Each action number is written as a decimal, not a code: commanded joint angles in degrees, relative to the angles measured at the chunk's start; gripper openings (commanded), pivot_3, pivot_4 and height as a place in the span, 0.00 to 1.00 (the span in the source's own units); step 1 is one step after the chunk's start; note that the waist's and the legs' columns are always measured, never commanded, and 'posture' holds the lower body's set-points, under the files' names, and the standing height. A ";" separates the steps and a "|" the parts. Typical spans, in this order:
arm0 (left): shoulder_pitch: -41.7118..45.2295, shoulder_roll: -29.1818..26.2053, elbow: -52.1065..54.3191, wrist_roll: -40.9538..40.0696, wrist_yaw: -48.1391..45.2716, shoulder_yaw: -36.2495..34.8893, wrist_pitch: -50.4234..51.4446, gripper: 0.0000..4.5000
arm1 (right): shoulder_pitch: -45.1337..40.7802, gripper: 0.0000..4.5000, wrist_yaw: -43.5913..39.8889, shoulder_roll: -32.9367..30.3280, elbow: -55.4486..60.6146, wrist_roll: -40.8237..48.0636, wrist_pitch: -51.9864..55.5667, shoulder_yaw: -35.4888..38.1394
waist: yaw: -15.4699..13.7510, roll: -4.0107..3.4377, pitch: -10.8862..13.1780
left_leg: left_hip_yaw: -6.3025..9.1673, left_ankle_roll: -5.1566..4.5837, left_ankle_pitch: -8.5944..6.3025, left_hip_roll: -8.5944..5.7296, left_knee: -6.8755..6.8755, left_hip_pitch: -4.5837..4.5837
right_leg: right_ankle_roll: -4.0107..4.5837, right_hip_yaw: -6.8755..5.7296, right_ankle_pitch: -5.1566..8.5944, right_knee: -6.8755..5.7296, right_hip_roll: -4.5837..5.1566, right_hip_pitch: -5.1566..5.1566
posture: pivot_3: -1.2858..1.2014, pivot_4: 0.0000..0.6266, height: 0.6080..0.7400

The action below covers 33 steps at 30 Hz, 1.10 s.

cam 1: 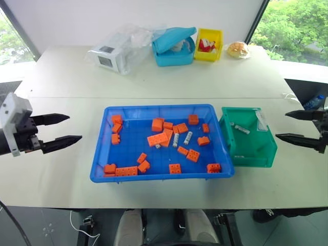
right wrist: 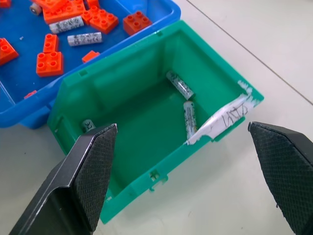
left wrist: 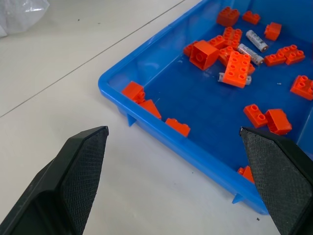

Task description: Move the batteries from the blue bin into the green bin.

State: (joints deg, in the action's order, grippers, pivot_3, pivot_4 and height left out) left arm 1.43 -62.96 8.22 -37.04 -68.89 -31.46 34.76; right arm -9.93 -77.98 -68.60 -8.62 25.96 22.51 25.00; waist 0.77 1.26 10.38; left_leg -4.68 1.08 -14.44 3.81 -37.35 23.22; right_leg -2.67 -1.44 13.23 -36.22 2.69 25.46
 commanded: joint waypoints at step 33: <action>3.08 -2.92 17.16 -6.69 -5.60 9.06 2.47 1.00 | -46.92 0.98 -7.75 30.31 -4.58 -12.40 -3.39 -43.63 | 0.15 -0.16 0.09 | 0.01 0.03 0.04 0.02 -0.01 0.04 | -0.15 0.01 -0.18 -0.25 -0.12 0.13 | 0.52 0.24 0.97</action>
State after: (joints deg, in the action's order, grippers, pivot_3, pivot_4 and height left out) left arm 4.62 -64.68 24.38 -45.07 -73.34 -22.74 38.97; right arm -54.85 -84.80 -39.27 -12.92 15.49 20.63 -16.73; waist 0.92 1.10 10.47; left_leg -4.67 1.12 -14.40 3.83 -37.38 23.34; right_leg -2.82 -1.44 13.05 -36.50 2.57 25.68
